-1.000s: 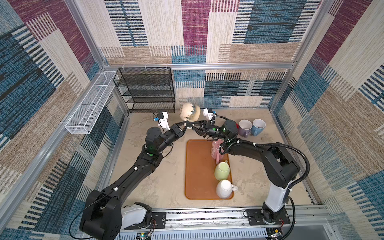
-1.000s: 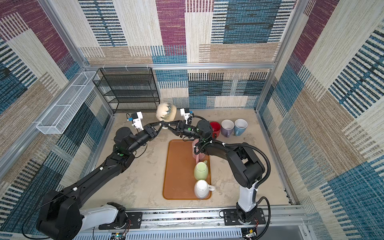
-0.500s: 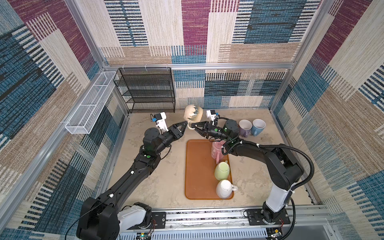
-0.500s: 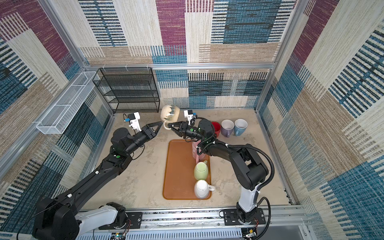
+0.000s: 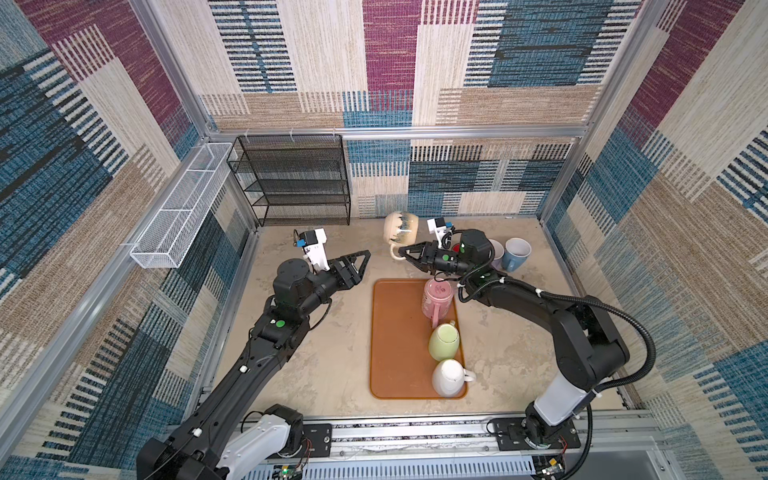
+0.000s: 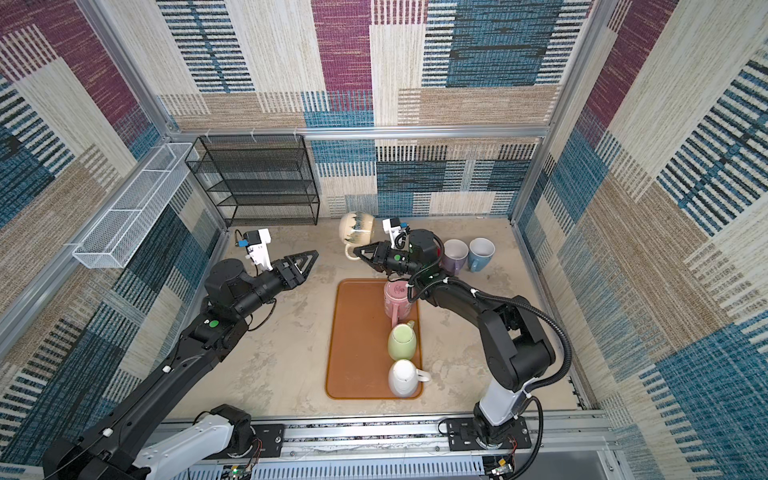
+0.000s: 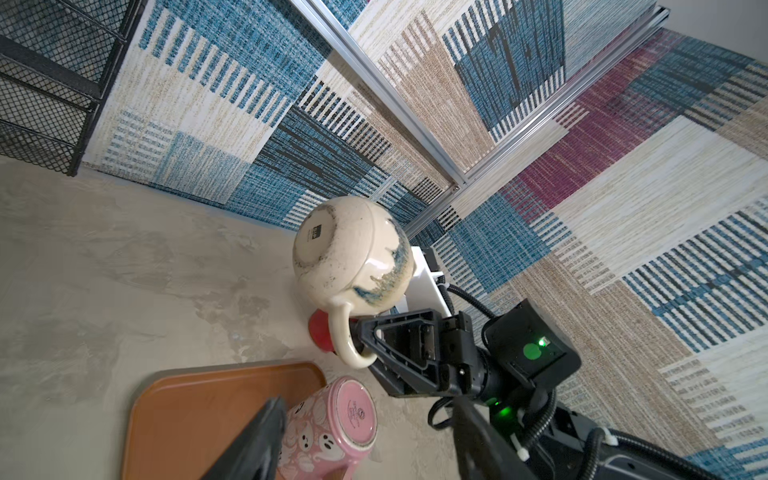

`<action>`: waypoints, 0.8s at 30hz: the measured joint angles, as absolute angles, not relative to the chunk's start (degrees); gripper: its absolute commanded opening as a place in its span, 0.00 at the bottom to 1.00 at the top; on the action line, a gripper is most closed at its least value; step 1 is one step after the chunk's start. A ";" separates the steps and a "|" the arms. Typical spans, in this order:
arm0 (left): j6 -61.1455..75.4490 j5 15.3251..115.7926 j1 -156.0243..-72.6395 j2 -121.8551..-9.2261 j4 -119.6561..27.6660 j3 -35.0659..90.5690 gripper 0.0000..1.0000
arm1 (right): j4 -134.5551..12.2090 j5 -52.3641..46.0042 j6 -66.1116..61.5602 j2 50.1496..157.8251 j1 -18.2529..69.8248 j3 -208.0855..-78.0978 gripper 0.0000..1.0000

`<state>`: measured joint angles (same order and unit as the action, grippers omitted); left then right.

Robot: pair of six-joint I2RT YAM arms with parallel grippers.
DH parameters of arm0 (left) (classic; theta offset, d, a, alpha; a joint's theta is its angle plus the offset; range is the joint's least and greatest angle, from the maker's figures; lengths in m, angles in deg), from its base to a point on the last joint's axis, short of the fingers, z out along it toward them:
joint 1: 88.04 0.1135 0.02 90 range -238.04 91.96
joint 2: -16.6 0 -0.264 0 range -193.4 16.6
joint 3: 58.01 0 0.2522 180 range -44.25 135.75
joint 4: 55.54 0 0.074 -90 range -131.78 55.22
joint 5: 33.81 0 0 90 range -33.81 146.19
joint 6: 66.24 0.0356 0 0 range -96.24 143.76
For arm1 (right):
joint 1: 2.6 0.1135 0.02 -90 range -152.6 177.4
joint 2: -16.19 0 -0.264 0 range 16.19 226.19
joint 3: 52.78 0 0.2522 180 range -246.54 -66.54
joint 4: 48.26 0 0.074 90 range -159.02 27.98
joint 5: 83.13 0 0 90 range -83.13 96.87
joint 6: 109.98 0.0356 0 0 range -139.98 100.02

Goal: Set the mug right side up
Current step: 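Open the left gripper and withdraw while the right gripper carries the cream mug, then lower the cream mug upright beside the red mug with the right gripper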

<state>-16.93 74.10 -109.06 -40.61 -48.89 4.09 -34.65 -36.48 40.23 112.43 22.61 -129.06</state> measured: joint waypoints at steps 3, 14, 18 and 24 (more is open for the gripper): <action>-15.53 73.44 -109.06 -39.06 -45.37 4.44 0.71 | -40.61 -36.46 35.38 111.52 21.61 -131.01 0.00; -7.81 70.91 -109.06 -33.40 -34.73 5.09 0.72 | -62.12 -35.89 18.59 111.71 18.64 -138.68 0.00; -6.15 69.90 -109.06 -33.11 -31.16 5.07 0.72 | -67.96 -34.10 13.72 112.41 17.89 -142.28 0.00; -3.01 69.31 -109.06 -33.50 -24.28 5.55 0.72 | -76.53 -31.43 7.01 115.82 17.06 -147.73 0.00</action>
<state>-3.01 69.31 -109.06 -33.50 -24.28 5.55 -76.53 -31.43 7.01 115.82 17.06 -147.73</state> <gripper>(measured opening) 0.723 0.195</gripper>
